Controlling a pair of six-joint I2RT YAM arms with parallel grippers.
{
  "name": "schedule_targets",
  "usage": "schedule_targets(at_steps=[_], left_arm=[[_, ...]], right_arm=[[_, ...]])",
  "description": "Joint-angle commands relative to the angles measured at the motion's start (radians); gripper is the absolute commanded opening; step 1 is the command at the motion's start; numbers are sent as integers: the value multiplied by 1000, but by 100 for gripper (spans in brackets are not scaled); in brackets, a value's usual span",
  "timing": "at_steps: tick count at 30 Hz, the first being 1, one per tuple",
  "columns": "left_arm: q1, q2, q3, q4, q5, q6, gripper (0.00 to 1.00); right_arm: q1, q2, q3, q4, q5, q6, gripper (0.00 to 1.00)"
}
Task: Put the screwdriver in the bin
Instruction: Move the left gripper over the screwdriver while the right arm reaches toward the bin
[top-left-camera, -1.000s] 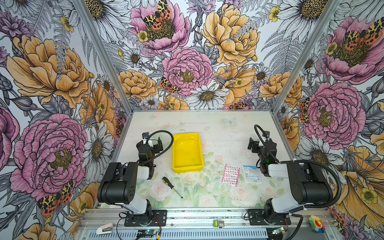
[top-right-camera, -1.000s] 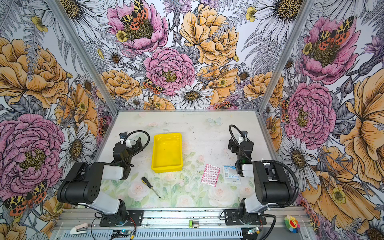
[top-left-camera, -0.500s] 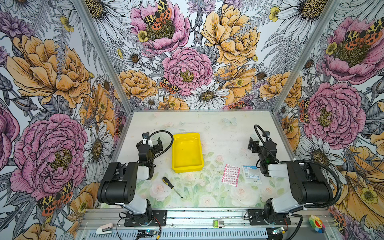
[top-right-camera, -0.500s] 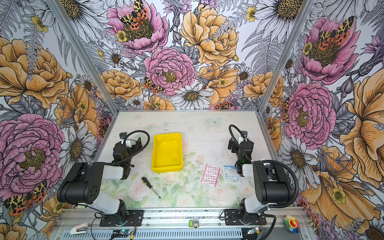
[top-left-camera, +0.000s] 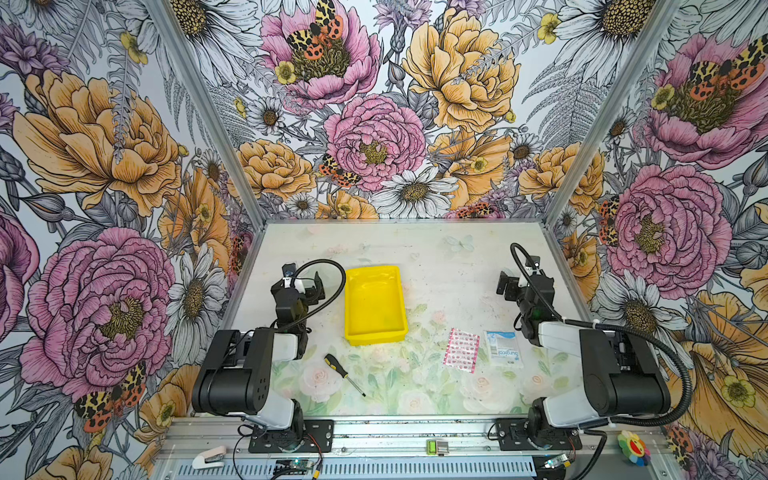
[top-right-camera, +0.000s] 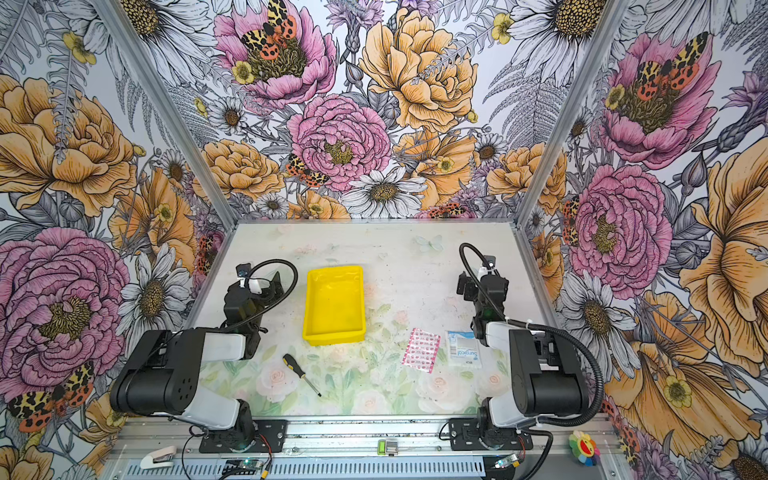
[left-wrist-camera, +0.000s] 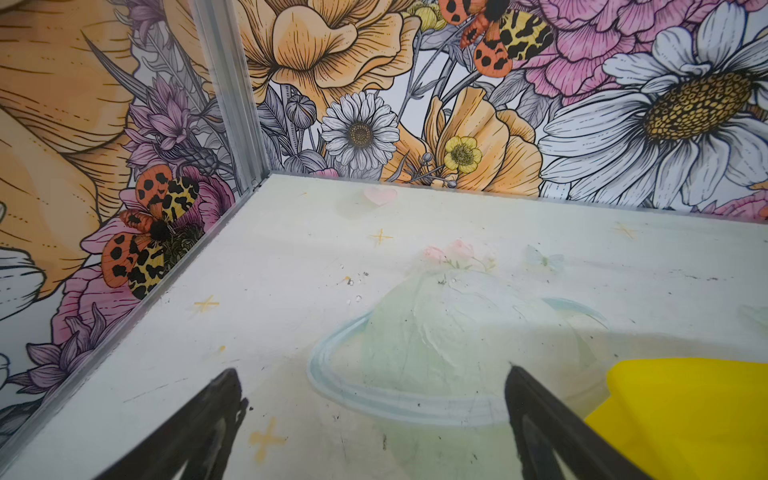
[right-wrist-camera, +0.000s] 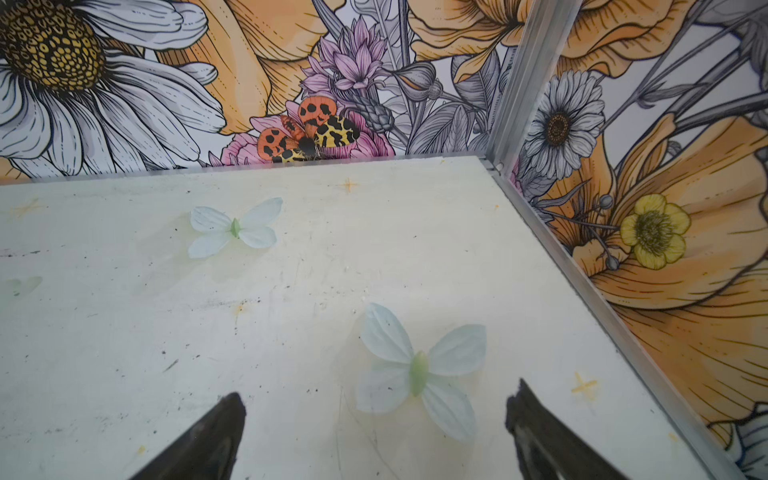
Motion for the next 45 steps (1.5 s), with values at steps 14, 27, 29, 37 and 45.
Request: schedule_targets(at_steps=[14,27,29,37,45], left_arm=[[-27,-430,248,-906,-141,-217,99],[-108,-546,442,-1508,6,-394,99],[-138,-549,478,-1603,17,-438,99],[-268,-522,507,-1778,111,-613,99],[-308,-570,470,-1842,140,-766,99]], right_arm=[[51,-336,167,-653,84,113,99],[245,-451,253,-790,-48,160,99],[290,-448,279,-807,-78,125,99],[473,-445,338,-820,-155,49,100],[599,-439,369,-827,-366,-68,100]])
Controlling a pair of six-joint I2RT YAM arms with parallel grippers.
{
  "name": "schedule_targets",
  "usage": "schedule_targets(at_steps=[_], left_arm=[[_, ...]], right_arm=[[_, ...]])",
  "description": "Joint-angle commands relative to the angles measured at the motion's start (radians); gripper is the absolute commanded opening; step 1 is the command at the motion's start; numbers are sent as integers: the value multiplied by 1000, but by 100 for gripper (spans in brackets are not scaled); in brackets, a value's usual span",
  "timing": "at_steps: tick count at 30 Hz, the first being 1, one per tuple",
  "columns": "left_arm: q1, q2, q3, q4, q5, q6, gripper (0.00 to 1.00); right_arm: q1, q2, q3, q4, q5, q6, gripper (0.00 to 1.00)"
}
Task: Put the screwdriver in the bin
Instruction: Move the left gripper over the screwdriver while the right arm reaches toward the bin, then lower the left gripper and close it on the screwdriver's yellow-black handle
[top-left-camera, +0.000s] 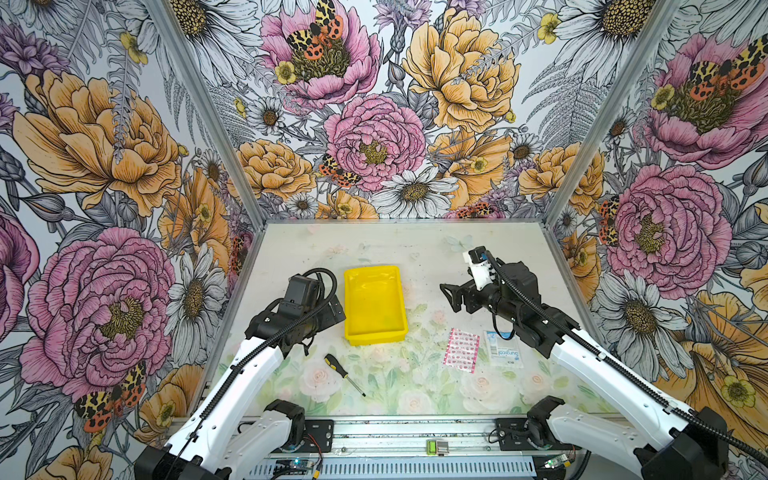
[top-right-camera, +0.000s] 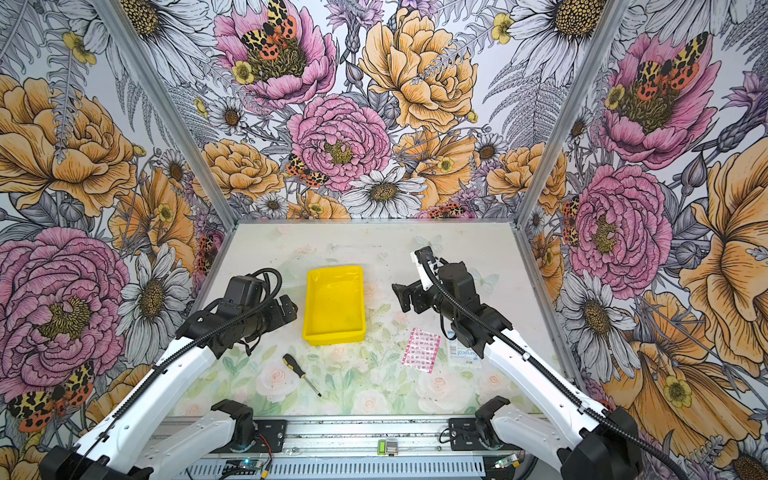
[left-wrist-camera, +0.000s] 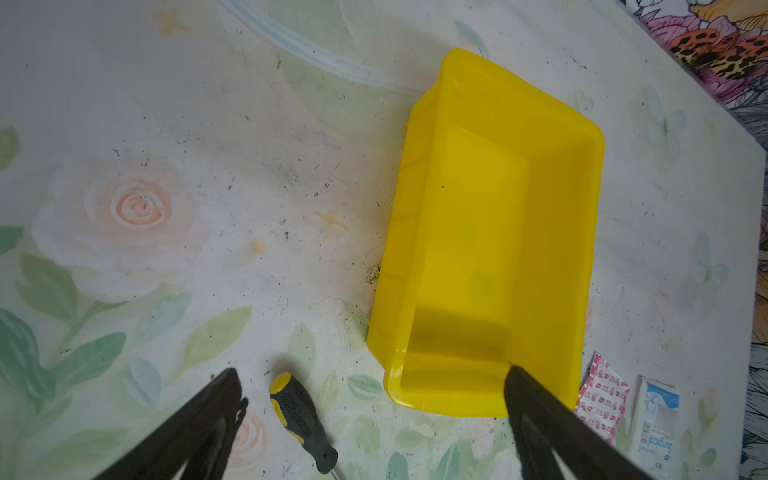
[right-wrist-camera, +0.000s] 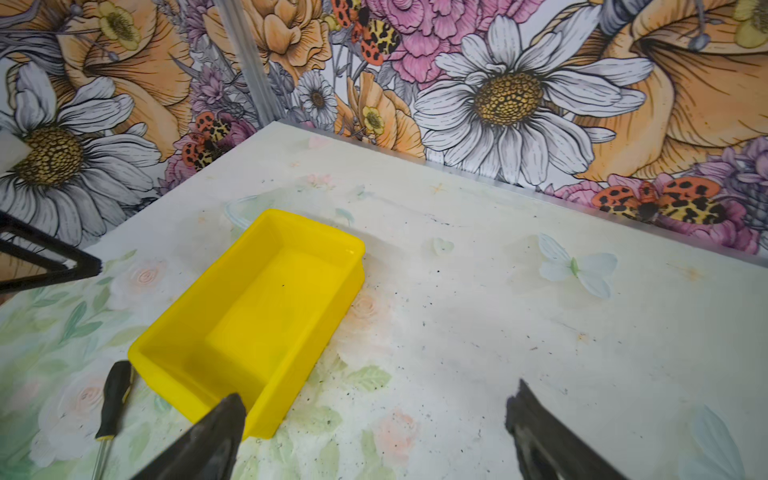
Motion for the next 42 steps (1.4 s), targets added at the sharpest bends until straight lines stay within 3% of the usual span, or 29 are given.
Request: schedule_targets(at_steps=[1,7,17,21,30,42], left_arm=[[-4,-35,-21,-43,28,-112,99],[-3,-36,-83,-43,42,-141,99],[9,-144,-256,-31,34,-276,99],[34,-189,-312,-17,50,-300,98],[15,-120,-345,23,31,-310,90],[-114,-118,-412,79,-20,-449,77]], right_arm=[[46,1,51,-7,-115,-77,99],[96,91,86,-15,-169,-41,99],[206,96,100,-30,-345,-159,100],[246,123,105,-41,-351,-189,99],[305,175,132,-39,-359,-214,97],[305,155,104,-39,-352,-205,97]])
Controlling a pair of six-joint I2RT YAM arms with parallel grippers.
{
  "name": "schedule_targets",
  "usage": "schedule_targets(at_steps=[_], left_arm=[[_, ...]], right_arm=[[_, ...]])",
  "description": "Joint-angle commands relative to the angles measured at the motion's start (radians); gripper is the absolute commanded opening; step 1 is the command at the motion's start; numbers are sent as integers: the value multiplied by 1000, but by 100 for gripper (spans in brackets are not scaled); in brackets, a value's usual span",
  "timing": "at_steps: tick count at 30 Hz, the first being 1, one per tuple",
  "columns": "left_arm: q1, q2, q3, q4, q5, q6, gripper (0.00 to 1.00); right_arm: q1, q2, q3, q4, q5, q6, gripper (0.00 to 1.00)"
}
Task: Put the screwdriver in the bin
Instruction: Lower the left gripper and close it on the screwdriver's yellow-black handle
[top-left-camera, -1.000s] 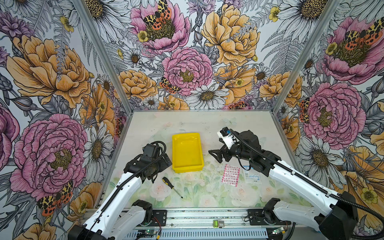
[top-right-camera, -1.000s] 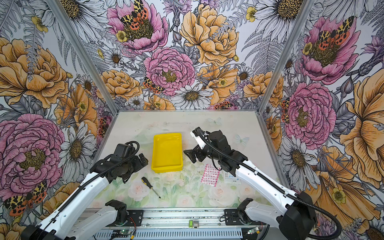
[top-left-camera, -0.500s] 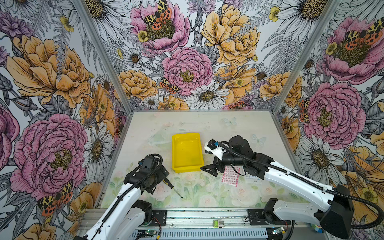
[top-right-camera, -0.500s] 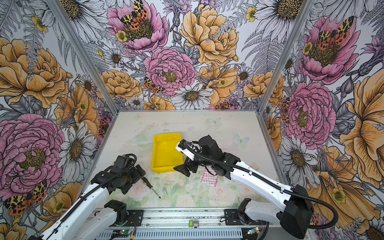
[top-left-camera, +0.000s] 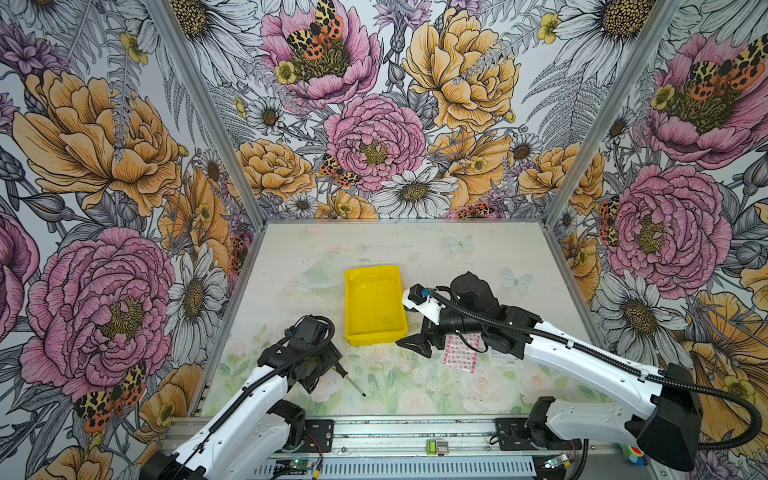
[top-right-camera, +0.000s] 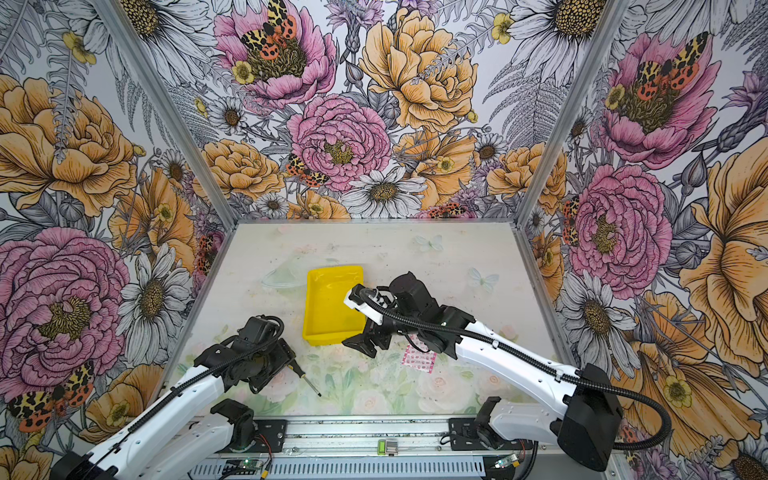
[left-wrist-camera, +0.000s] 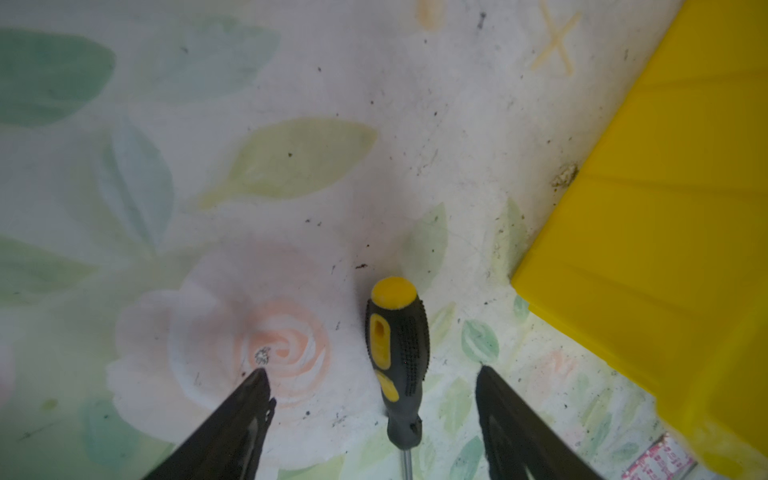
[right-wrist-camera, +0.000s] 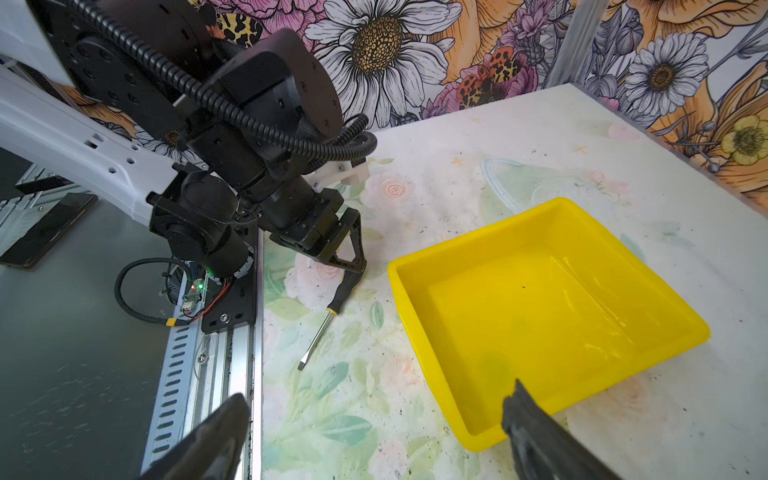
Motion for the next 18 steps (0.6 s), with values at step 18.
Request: schedule_targets(at_steps=[18], left_arm=[[-82,149,-24,109,-104,-103,51]], right_arm=[[0,-80,-47,2,44,-3,98]])
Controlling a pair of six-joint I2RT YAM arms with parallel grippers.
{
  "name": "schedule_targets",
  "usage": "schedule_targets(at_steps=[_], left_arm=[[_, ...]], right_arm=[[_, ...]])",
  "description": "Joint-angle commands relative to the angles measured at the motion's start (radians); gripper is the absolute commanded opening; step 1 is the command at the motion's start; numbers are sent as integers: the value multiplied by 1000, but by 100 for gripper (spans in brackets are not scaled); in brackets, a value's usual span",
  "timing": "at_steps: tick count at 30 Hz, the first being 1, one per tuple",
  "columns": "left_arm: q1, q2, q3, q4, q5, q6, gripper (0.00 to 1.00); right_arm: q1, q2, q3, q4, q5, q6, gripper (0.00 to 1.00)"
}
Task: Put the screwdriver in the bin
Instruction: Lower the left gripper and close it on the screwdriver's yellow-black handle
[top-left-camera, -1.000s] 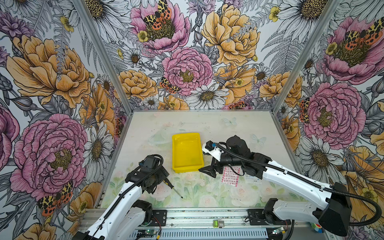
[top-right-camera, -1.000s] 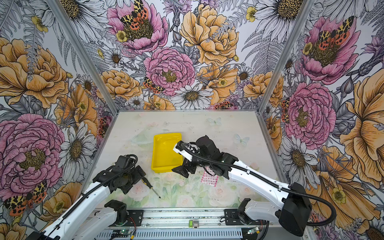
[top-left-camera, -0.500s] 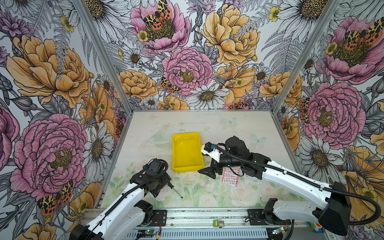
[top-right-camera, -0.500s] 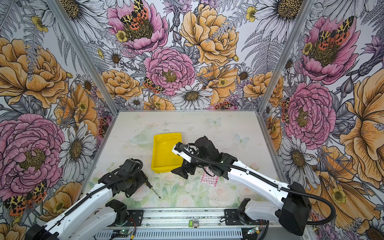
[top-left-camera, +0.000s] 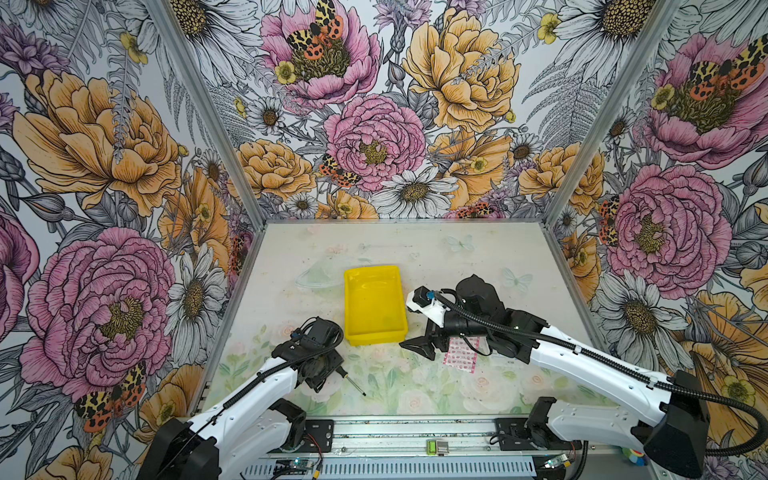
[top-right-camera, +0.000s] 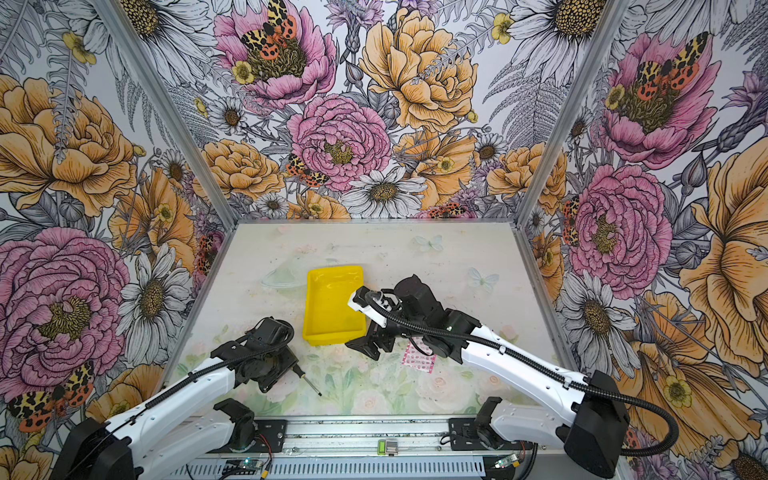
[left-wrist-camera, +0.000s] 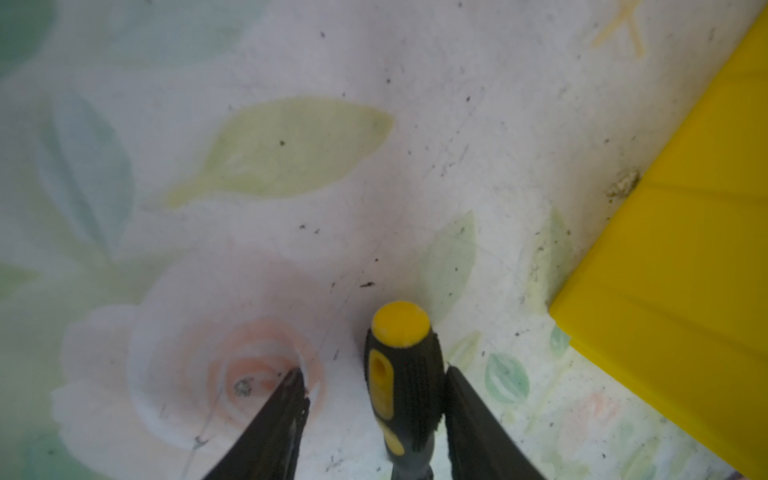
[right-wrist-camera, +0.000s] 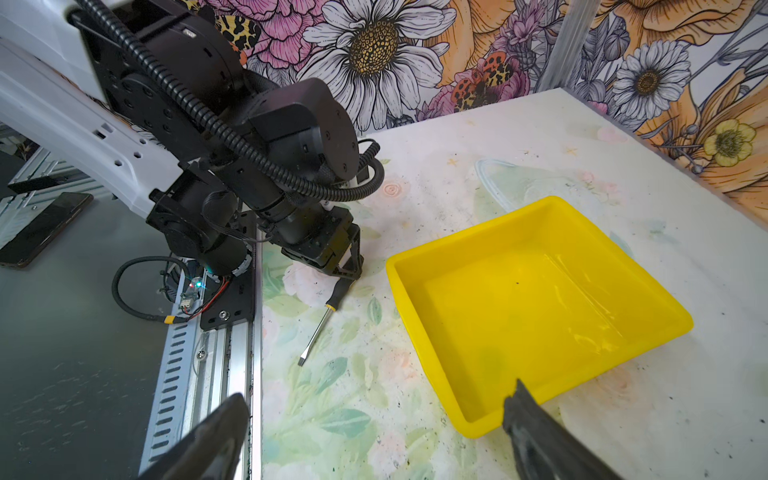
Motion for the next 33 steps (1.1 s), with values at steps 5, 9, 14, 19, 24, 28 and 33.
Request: schedule_targets(at_steps=[5,9,14,19,24,28,33], left_arm=[[-12,32,-11,8,-48,-20,40],[-13,43,-9,9,-56,-23,35],[-13,78,-9,11,-74,-26,41],[-14,104,-20,36,-79,-28,41],[-15,97,-19,36,-82,-19,30],[-15,88,-19,37,-78,-15,19],[-9,41,-7,26,-89,-10,10]], right_arm=[[-1,-30,-17,3,33,-6,98],[-1,-30,-12,-3,34,-17,98],[-3,-29,-7,-18,36,-34,99],[-4,-27,-2,-26,34,-39,99],[-4,-24,2,-29,43,-41,99],[-4,-25,4,-29,52,-41,98],[-4,-31,2,-30,60,-41,98]])
